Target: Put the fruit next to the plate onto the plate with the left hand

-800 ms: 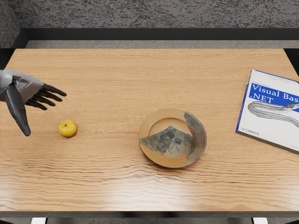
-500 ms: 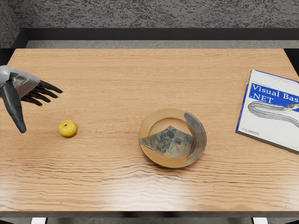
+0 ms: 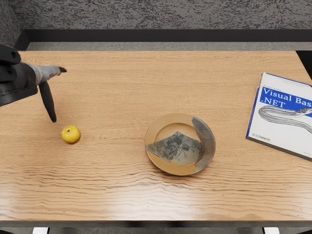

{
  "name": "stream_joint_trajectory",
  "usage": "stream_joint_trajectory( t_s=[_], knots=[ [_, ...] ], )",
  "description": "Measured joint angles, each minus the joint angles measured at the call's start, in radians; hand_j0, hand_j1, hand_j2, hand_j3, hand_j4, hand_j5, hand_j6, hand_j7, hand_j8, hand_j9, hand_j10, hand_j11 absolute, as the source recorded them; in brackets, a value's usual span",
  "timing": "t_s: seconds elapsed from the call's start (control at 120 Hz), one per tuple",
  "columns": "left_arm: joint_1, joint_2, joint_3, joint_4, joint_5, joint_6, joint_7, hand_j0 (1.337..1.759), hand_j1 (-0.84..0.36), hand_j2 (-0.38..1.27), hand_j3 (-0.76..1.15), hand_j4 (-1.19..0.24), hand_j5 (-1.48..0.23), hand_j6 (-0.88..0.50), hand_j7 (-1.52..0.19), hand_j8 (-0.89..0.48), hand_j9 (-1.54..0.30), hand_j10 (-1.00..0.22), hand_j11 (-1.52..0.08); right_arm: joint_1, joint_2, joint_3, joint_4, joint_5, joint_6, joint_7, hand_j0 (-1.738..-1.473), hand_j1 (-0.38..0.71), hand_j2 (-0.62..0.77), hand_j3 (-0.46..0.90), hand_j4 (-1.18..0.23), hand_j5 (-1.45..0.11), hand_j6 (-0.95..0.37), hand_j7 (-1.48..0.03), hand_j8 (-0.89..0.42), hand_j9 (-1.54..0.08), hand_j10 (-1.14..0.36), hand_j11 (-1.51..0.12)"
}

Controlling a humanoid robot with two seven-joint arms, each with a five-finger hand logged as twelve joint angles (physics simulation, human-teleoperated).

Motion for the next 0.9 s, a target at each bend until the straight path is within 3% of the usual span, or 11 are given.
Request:
stream_joint_trajectory(
  t_s=[0.108, 0.2, 0.275, 0.575, 0.9],
  knots=[
    [0.062, -0.047, 0.003, -0.083, -0.006, 0.153, -0.003, 1.658, 0.34, 0.00, 0.00, -0.01, -0.01, -0.01, -0.01, -0.01, -0.01, -0.01, -0.01, 0.000, 0.000, 0.000, 0.000, 0.000, 0.000, 0.000, -1.658, -0.34, 0.00, 0.00, -0.01, -0.01, -0.01, -0.01, -0.01, -0.01, -0.01, -0.01],
    [0.077, -0.063, 0.004, -0.120, -0.008, 0.201, -0.003, 1.658, 0.34, 0.00, 0.00, -0.01, -0.01, -0.01, -0.01, -0.01, -0.01, -0.01, -0.01, 0.000, 0.000, 0.000, 0.000, 0.000, 0.000, 0.000, -1.658, -0.34, 0.00, 0.00, -0.01, -0.01, -0.01, -0.01, -0.01, -0.01, -0.01, -0.01],
    [0.128, -0.089, 0.004, -0.136, -0.010, 0.219, -0.003, 1.658, 0.34, 0.00, 0.00, -0.01, -0.01, -0.01, -0.01, -0.01, -0.01, -0.01, -0.01, 0.000, 0.000, 0.000, 0.000, 0.000, 0.000, 0.000, -1.658, -0.34, 0.00, 0.00, -0.01, -0.01, -0.01, -0.01, -0.01, -0.01, -0.01, -0.01],
    [0.177, -0.104, 0.004, -0.143, -0.009, 0.235, -0.003, 1.658, 0.34, 0.00, 0.00, -0.01, -0.01, -0.01, -0.01, -0.01, -0.01, -0.01, -0.01, 0.000, 0.000, 0.000, 0.000, 0.000, 0.000, 0.000, -1.658, -0.34, 0.00, 0.00, -0.01, -0.01, -0.01, -0.01, -0.01, -0.01, -0.01, -0.01],
    [0.202, -0.103, 0.014, -0.127, -0.013, 0.236, -0.002, 1.658, 0.23, 0.02, 0.00, -0.10, -0.13, -0.10, -0.13, -0.10, -0.13, -0.10, -0.13, 0.000, 0.000, 0.000, 0.000, 0.000, 0.000, 0.000, -1.658, -0.34, 0.00, 0.00, -0.01, -0.01, -0.01, -0.01, -0.01, -0.01, -0.01, -0.01]
  ],
)
